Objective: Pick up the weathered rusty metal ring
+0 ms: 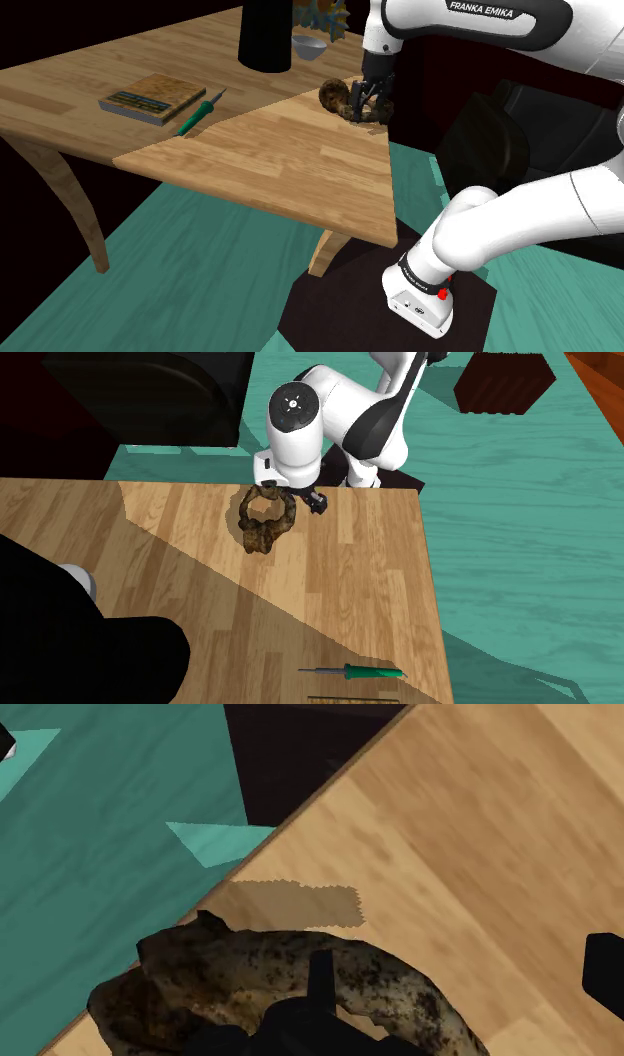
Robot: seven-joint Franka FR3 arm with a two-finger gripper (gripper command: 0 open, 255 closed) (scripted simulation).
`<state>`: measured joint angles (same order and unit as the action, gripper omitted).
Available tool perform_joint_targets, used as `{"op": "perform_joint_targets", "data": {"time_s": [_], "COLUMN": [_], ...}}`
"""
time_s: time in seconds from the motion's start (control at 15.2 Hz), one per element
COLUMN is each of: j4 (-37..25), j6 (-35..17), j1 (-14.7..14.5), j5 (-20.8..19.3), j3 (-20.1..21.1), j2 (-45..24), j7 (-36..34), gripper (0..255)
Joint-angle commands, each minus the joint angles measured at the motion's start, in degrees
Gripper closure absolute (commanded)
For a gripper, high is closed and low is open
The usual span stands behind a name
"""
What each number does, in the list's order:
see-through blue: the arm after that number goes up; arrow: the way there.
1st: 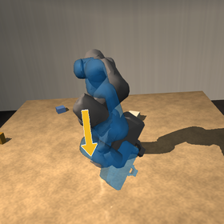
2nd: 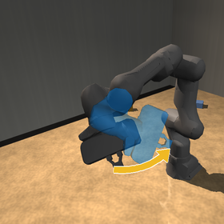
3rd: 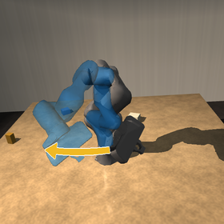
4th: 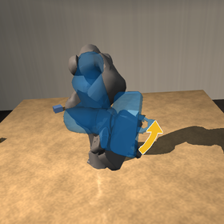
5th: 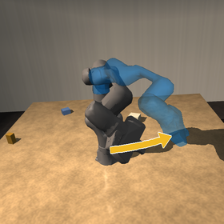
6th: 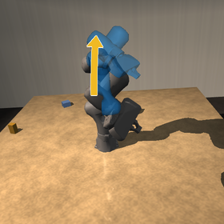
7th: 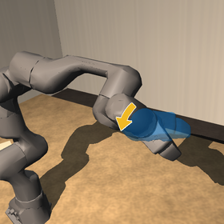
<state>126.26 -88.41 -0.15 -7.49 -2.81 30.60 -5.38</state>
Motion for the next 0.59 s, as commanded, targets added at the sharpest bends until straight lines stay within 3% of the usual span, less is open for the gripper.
{"op": "perform_joint_targets", "data": {"time_s": [0.0, 0.33, 0.53], "j4": [-2.8, -11.7, -10.3], "j6": [-1.7, -4.9, -6.5], "j1": [0.3, 1.0, 1.1], "j5": [-0.1, -0.4, -0.4], "j3": [-0.1, -0.6, -0.7], "j2": [-3.2, -12.3, -12.4], "j7": [-0.8, -2.5, -2.7], "gripper": [0, 0, 0]}}
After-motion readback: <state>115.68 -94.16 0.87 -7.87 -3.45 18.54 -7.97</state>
